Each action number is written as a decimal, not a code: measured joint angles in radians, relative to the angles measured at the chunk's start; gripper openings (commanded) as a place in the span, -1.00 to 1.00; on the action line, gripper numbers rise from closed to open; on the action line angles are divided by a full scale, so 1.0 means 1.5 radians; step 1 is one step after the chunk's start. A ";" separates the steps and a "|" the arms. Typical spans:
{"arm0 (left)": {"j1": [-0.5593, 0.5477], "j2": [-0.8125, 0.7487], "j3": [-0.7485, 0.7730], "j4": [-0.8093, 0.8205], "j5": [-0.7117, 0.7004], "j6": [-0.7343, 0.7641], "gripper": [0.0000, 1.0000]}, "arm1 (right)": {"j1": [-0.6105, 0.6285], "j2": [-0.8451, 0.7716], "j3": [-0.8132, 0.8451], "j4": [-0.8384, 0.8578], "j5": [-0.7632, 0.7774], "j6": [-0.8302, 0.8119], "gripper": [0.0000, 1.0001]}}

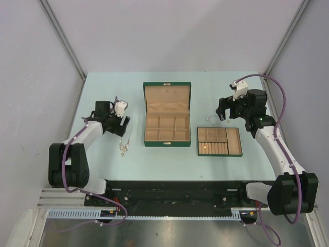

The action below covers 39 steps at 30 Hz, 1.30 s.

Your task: Organize the mixed jewelry

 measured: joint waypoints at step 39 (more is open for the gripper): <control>-0.001 0.124 0.038 -0.050 -0.013 0.007 0.30 | -0.005 0.018 0.000 -0.004 -0.001 -0.001 0.99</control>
